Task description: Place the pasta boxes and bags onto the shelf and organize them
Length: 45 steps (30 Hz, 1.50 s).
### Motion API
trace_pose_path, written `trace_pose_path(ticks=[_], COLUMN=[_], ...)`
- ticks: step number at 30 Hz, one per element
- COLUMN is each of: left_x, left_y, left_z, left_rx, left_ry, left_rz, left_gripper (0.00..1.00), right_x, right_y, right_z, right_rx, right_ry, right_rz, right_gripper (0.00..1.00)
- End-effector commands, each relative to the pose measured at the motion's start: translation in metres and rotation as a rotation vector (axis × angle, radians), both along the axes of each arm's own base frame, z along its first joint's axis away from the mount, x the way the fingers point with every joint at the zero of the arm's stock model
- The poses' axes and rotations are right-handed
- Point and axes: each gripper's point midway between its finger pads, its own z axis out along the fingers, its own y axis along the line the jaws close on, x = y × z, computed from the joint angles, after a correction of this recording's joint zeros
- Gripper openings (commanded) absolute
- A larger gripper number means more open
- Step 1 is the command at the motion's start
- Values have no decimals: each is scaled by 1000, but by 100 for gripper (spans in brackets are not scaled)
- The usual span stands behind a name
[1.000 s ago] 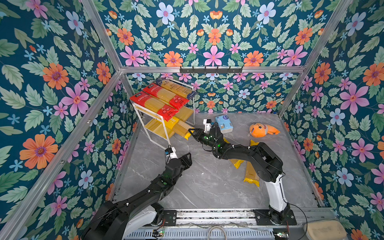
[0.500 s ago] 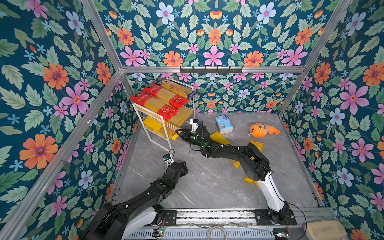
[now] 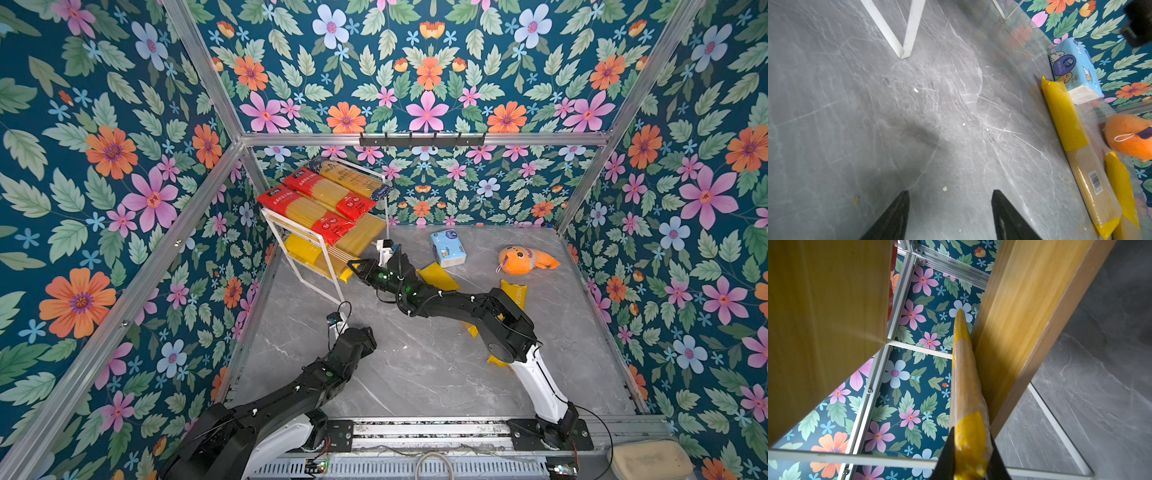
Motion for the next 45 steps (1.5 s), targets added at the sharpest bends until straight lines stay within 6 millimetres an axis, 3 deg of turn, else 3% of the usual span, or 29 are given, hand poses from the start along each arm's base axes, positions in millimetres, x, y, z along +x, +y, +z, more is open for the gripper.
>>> trace_pose_path(ticks=[1,11,12,14,17,27,33,45], left_x=[1,5,5,5,5,6,7,8], left_y=[2,-6,-7,-8,-10,-13,-17,-22], left_z=[0,2,1,1,0,0,0,0], left_rx=[14,9,10,11,12,13,13,16], left_ry=[-4,-11,-10,-8,-5,-7,-5,-9], left_rz=[8,-6,-8,-11,-16,-22,-32,-45], left_gripper=[65,65,65,65,65,65,65,65], right_x=[-12,-16,-16,-15,-16,-26,-29,-27], right_y=[5,-4,-5,-5,-2,3,4,-12], right_z=[5,7,7,12,15,18,13,17], right_rx=[18,20,22,31,31,53,38,36], right_ry=[3,2,1,-13,-16,-5,12,1], right_rz=[57,52,52,65,93,151,158,126], right_gripper=[21,37,36,23,13,7,13,41])
